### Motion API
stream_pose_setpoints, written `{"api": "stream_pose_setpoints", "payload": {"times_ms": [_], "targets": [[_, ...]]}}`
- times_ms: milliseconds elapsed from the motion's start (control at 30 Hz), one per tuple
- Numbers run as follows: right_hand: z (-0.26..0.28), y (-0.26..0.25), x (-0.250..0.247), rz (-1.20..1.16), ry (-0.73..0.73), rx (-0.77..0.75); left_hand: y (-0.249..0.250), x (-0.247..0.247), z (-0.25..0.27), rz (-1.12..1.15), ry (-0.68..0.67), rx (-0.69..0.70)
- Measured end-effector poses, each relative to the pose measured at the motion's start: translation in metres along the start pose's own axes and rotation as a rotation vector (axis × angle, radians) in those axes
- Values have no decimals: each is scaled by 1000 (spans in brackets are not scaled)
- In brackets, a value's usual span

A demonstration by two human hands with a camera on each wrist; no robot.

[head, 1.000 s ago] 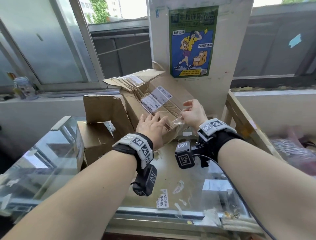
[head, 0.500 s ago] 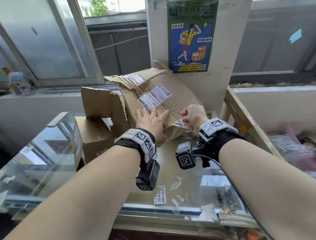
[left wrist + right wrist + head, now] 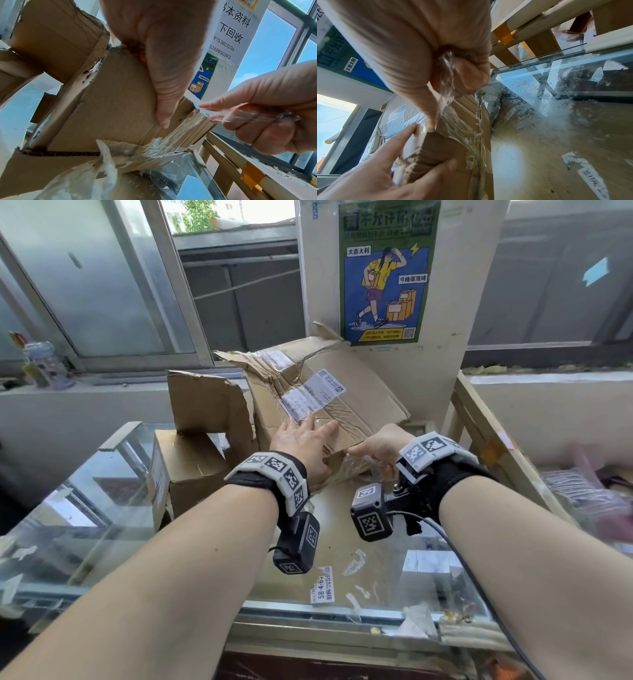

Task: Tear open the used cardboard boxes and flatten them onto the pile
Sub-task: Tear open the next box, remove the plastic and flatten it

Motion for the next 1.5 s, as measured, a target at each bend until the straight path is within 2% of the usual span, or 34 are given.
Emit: {"api": "stream_pose_setpoints", "payload": {"times_ms": [167, 300, 467, 600, 667, 767, 1000, 1100, 1200, 1333, 1400, 1433, 1500], "targets": [[-2, 10, 6, 112, -48, 6, -3, 0, -3, -6, -24, 0], [1, 19, -2, 131, -2, 18, 1, 0, -3, 5, -21, 5], [2, 19, 3, 157, -33, -53, -2, -2, -3, 12, -26, 13], [7, 28, -3, 479, -97, -60, -8, -1, -1, 12, -20, 16], [7, 42, -7, 560, -120, -34, -12, 0, 0, 7, -22, 18], [-3, 63, -7, 400, -86, 12, -13, 0, 1, 1, -25, 23], [-17, 57, -12, 56, 125, 55, -11, -2, 1, -3, -23, 25], [-26, 64, -15, -1, 310, 113, -8, -2, 4, 6, -11, 26], [-28, 61, -18, -41, 426, 138, -7, -3, 4, 33, 11, 39], [-44, 50, -8, -186, 398, 117, -9, 1, 5, 40, 23, 40], [-45, 44, -12, -225, 435, 130, -9, 3, 6, 47, 26, 45], [-42, 38, -10, -275, 415, 114, -9, 4, 7, 53, 23, 46], [-41, 27, 4, -434, 255, 148, -11, 6, 8, 58, 13, 45]]}}
Point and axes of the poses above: each hand's wrist, its own z-axis away from the middle knuckle, its own x-axis out of the palm, y = z × x, the point moved 8 cm from there along -z, towards the middle knuckle, and after that the axes turned 10 degrees about y, right-handed, at the moved point
